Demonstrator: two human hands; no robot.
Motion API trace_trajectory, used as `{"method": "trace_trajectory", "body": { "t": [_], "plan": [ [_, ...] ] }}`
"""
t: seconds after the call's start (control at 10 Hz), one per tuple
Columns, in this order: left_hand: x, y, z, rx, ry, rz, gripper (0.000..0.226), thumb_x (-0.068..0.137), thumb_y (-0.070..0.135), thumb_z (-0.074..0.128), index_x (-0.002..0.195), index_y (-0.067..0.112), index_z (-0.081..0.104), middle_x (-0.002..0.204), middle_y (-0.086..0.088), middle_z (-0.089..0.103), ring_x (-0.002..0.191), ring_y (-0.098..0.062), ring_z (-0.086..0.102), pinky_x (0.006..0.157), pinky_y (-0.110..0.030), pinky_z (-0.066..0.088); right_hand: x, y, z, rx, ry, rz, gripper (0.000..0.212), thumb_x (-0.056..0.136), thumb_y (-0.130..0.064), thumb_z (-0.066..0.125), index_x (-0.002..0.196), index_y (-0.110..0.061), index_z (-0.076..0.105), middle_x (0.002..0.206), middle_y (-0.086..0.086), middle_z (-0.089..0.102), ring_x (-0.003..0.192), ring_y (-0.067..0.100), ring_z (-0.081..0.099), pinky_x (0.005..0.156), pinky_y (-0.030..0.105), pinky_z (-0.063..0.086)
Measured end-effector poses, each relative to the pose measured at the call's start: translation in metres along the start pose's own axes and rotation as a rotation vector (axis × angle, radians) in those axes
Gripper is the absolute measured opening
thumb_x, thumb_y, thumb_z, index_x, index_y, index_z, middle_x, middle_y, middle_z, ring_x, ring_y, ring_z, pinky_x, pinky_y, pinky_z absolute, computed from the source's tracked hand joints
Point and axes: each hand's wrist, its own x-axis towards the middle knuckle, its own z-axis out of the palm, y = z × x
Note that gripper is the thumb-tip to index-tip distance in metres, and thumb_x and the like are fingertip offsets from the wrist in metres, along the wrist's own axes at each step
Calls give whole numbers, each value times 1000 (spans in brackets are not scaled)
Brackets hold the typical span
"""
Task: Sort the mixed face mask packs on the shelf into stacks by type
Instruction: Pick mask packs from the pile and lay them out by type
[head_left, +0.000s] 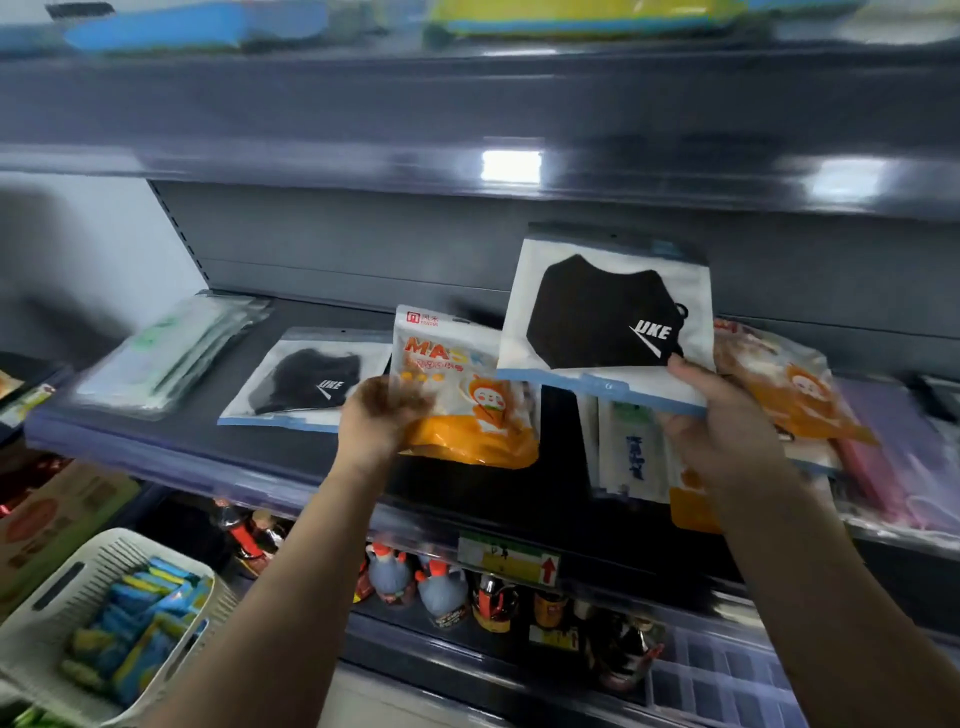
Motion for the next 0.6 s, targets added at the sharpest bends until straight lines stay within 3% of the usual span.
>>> {"method": "trace_trajectory", "body": {
  "t": [0.1,0.2,0.3,0.4,0.5,0.6],
  "plan": [
    [10,-3,-1,292,78,30,24,73,17,79,93,8,68,75,-1,64,64,-10,55,53,-12,43,3,-1,16,65,-23,51,20,95,0,42,106,-15,51,87,-7,58,74,-4,64,55,8,48],
    [9,3,-2,373,30,64,30,75,24,78,96,5,70,80,-1,65,67,-9,56,47,-7,38,26,13,20,125,-77,74,17,92,-4,48,103,-15,55,95,-2,60,88,11,58,76,22,51],
    [9,-1,-1,499,2,128,37,77,27,76,104,2,67,87,-9,66,75,-17,58,54,-12,37,29,23,34,61,-35,142,36,91,2,52,121,-18,56,106,-5,58,95,9,58,85,16,45],
    [12,-9,-9,608,56,248,38,82,30,70,107,2,64,101,-20,65,95,-32,59,76,-25,47,32,33,40,10,-101,46,22,87,-2,56,103,-16,64,82,-8,72,72,3,69,64,14,54],
    [13,-2,-24,451,75,246,27,90,28,60,109,9,61,104,-4,61,102,-26,59,91,-35,47,30,42,59,83,-127,78,29,83,-1,57,110,-10,62,84,-2,74,74,8,71,62,18,55],
    [21,17,-46,82,40,140,23,97,33,46,96,15,60,84,5,63,72,-8,60,67,-27,46,26,60,81,57,-158,67,46,70,-6,65,116,-9,62,107,5,69,88,14,69,71,24,57]
  ]
}}
